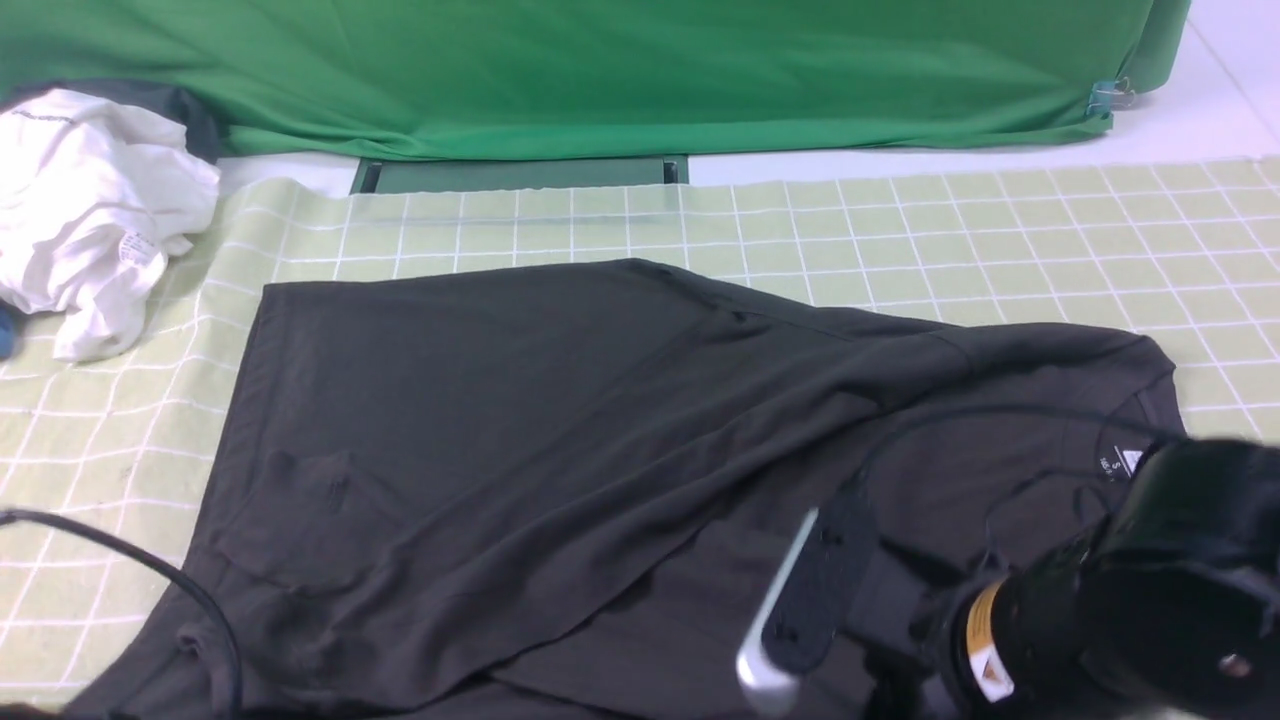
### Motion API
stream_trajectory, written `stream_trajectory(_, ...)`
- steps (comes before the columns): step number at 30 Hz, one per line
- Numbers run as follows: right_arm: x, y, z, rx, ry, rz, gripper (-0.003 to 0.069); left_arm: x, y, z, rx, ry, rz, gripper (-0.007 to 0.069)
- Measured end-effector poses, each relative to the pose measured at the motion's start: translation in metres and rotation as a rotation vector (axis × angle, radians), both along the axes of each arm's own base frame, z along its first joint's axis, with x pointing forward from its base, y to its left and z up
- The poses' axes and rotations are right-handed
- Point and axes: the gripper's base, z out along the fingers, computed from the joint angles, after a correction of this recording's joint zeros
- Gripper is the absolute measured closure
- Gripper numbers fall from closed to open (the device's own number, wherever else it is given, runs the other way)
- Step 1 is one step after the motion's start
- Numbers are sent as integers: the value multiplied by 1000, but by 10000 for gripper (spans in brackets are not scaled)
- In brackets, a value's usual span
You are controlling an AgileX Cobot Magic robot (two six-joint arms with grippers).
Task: Fold a long-sleeved shirt over a green coffee tablecloth.
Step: 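Fold the black garment in half by bringing its near edge over to the far edge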
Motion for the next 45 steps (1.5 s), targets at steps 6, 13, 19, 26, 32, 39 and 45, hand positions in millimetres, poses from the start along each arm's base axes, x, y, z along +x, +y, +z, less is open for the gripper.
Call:
stream_trajectory(6, 26, 6, 42, 81, -67, -49, 593, 24, 3, 18, 9, -64, 23, 613)
stream_trajectory(13, 74, 4, 62, 77, -122, -73, 593, 83, 7, 23, 6, -73, 49, 613)
stream_trajectory(19, 131, 10, 47, 30, -121, -97, 593, 144, 12, 24, 2, -65, 63, 613)
stream_trajectory(26, 177, 18, 38, 2, -116, -100, 593, 199, 18, 24, 34, -63, 55, 611)
stream_trajectory(32, 222, 21, 34, 25, -155, -143, 593, 243, 35, 4, 42, -14, 89, 611)
stream_trajectory(39, 266, 27, 14, 42, -170, -179, 593, 277, 57, -25, -33, 32, 160, 610)
stream_trajectory(45, 289, 37, -11, 46, -190, -169, 593, 292, 62, -43, -37, 6, 166, 610)
